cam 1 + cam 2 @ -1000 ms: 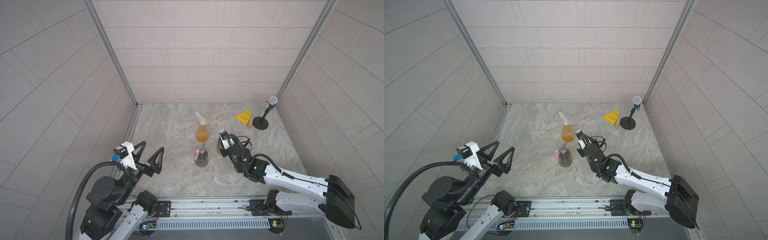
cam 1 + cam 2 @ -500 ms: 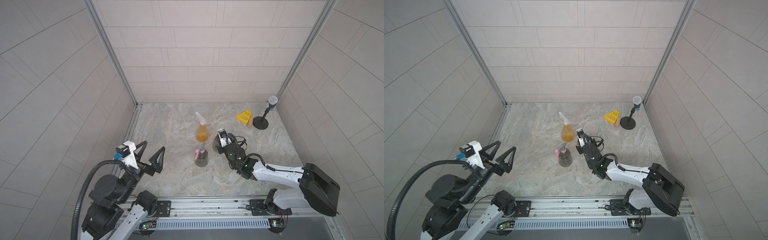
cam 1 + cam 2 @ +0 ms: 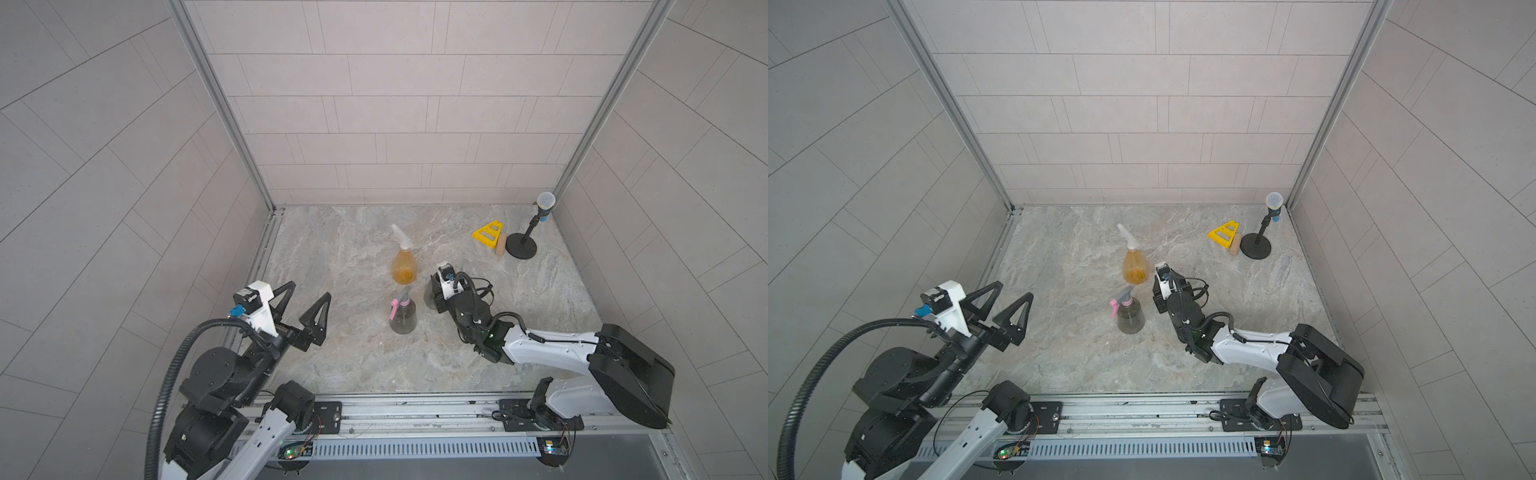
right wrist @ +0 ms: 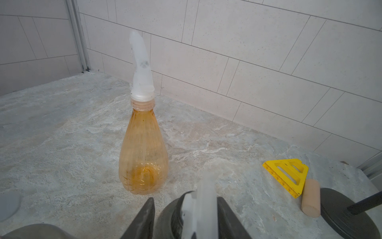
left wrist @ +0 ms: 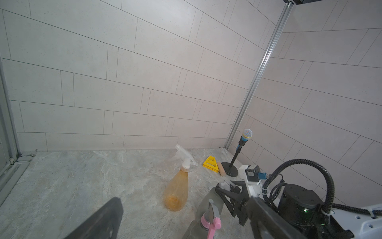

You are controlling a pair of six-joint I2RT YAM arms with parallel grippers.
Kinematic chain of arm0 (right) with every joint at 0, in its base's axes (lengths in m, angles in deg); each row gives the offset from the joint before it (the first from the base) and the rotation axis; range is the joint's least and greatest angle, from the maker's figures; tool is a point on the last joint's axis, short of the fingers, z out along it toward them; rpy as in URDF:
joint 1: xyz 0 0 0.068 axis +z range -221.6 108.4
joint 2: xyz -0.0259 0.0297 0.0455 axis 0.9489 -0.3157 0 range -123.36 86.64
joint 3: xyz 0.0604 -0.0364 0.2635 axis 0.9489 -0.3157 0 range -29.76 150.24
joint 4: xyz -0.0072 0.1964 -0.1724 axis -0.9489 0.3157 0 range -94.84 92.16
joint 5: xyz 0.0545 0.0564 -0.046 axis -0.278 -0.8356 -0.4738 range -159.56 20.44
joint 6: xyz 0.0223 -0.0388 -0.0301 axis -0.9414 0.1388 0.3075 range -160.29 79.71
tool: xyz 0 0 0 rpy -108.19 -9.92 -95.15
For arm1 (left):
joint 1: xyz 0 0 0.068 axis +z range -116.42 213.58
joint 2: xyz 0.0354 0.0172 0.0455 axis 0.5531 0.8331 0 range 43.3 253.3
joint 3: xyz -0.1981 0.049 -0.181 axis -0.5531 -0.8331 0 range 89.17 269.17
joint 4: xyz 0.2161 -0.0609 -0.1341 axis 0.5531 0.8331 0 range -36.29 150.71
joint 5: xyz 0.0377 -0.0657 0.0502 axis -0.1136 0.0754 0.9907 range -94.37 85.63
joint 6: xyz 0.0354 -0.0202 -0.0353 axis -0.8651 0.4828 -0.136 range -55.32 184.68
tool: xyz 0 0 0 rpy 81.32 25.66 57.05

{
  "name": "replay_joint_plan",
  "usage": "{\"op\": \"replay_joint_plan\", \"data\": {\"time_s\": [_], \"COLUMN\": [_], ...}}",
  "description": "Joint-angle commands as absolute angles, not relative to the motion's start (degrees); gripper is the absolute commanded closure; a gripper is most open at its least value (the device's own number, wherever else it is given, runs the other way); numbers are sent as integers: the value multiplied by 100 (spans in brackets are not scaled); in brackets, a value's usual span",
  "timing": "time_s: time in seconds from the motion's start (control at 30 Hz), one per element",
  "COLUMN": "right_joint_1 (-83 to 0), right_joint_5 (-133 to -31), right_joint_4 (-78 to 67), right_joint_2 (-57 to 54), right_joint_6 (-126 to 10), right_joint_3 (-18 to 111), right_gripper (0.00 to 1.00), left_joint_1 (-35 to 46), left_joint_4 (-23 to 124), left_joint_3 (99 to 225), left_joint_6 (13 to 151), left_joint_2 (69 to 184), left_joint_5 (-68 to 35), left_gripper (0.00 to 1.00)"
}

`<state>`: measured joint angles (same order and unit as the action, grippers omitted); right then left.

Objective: Attach spray nozzles to spray bottles
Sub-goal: Place the spray bottle at the center of the board.

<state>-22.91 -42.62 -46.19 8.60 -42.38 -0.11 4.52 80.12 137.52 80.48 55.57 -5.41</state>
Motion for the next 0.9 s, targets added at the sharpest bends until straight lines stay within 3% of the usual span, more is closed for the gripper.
{"op": "replay_joint_plan", "data": {"time_s": [0.0,0.03,0.1,0.17,0.63,0.73,0.87], "right_joint_1": [-2291,-2291,-2291,-2291,-2291,-2298,-2436], "right_joint_5": [-4291,-4287,-4284,-4256,-4236,-3950,-3439], "right_joint_4": [-4660,-4631,-4574,-4537,-3754,-3544,-2934], "right_joint_2": [979,990,1029,1093,2598,3193,3853], "right_joint_6": [-4333,-4329,-4319,-4307,-4060,-4182,-4527], "right_joint_3": [-8,15,63,104,802,829,874], "right_gripper": [45,41,24,0,0,0,0], "left_joint_1": [431,427,431,431,431,431,499], "left_joint_4": [7867,7876,7881,7884,7847,7841,7449], "left_joint_3": [13759,13761,13769,13787,13795,13778,13749], "left_joint_6": [8007,8011,8022,8024,8039,7835,7328], "left_joint_2": [5600,5599,5595,5591,5742,6118,7526], "left_joint_5": [-578,-571,-583,-594,-499,329,1869], "left_gripper": [0,0,0,0,0,0,0]}}
